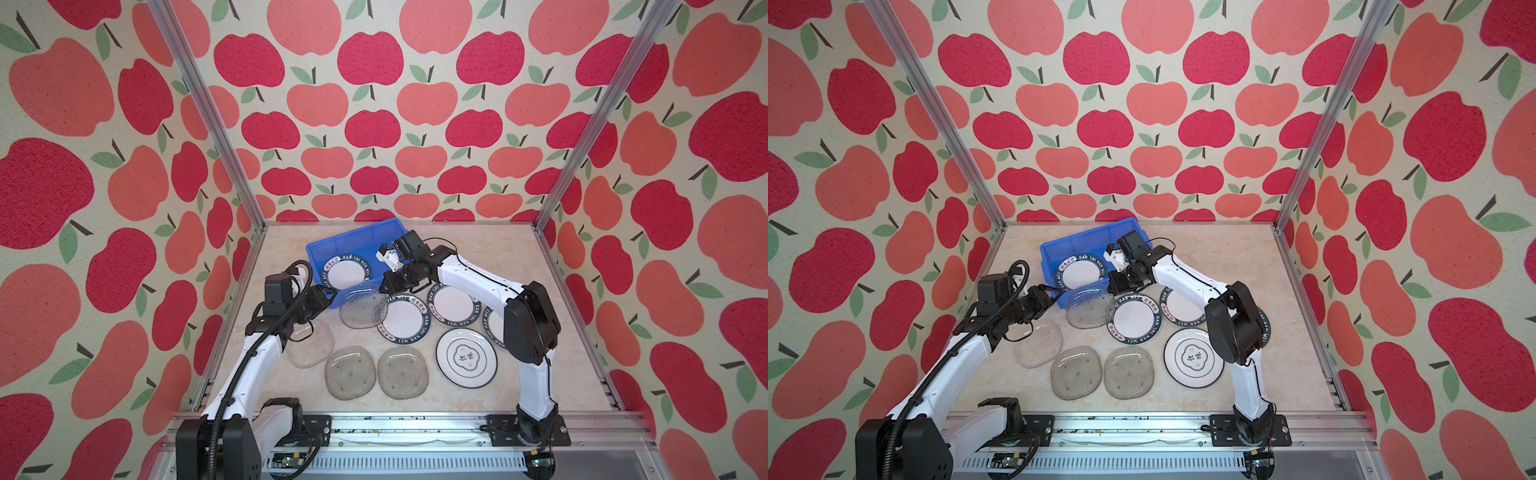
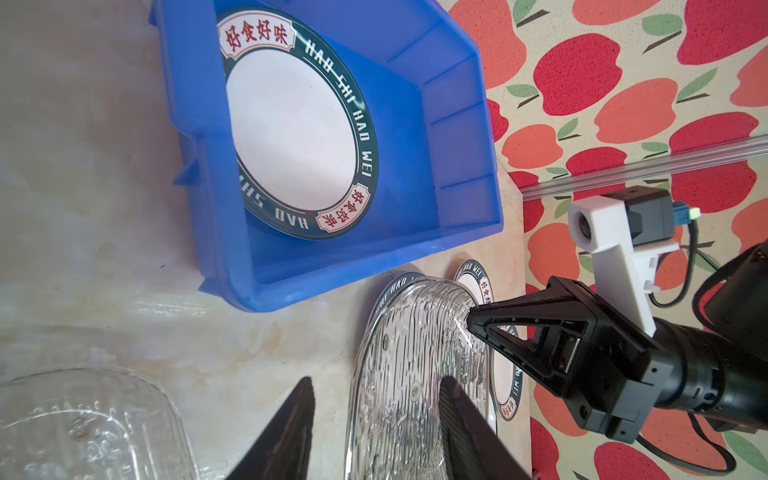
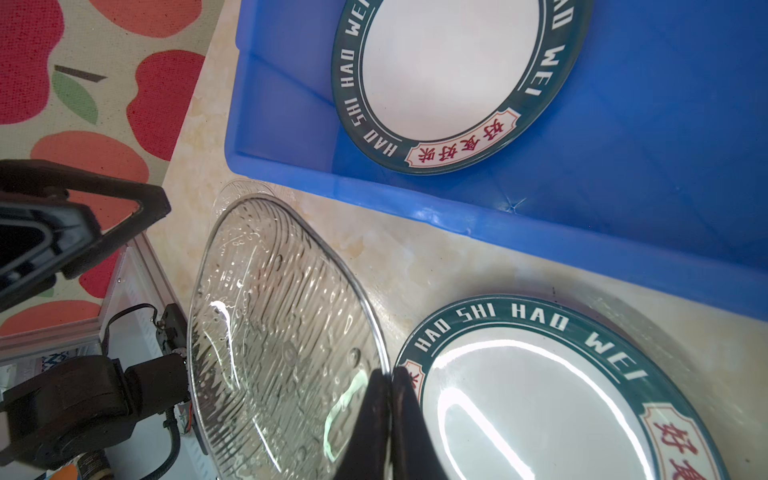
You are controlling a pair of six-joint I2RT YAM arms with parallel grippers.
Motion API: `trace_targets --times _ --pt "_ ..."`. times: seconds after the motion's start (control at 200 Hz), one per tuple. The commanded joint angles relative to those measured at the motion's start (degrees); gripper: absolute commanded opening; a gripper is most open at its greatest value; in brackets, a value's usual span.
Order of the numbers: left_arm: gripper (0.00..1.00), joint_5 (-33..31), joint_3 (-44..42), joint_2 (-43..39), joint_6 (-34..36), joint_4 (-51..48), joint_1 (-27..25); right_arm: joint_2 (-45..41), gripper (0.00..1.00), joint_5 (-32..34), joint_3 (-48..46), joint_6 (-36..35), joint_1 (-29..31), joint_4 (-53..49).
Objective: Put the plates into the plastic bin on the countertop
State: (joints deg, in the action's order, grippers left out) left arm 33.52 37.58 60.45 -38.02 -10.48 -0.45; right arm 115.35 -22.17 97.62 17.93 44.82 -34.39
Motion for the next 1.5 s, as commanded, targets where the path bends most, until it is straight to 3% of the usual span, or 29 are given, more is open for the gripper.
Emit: trace_targets --times 0.0,0.47,0.885,1.031,1.126,1.201,1.261,1.496 --pt "0.48 1.0 1.9 0.6 0.4 1.5 -1.1 -3.2 0.0 -2.3 1.2 1.2 -0.5 0.4" --pt "0.42 0.5 2.8 1.6 0.6 1.5 -3.9 -4.9 0.0 -3.1 2.1 1.4 -0.9 1.2" --pt "0.2 0.5 3.8 4.4 1.2 1.3 -4.4 -3.5 0.0 -2.2 6.4 1.5 -1.3 0.7" --pt "0.0 -0.4 4.9 4.9 1.3 1.1 -4.5 -3.2 0.0 -0.5 7.1 1.5 -1.8 0.2" --pt "0.0 -1.1 6.5 6.4 1.4 1.3 -4.4 -3.1 0.17 0.4 7.6 2.1 -2.8 0.6" --pt "0.0 -2.3 8.5 8.3 1.2 1.6 -4.7 -3.5 0.43 1.8 7.6 2.8 -4.1 1.3" --pt "0.0 -3.7 10.8 10.7 0.6 2.0 -5.0 -4.1 0.54 4.0 7.9 3.1 -5.7 1.4" --pt "0.0 -14.4 28.1 27.1 -4.9 2.8 -8.8 -7.8 0.56 5.9 5.8 5.9 -13.2 5.2"
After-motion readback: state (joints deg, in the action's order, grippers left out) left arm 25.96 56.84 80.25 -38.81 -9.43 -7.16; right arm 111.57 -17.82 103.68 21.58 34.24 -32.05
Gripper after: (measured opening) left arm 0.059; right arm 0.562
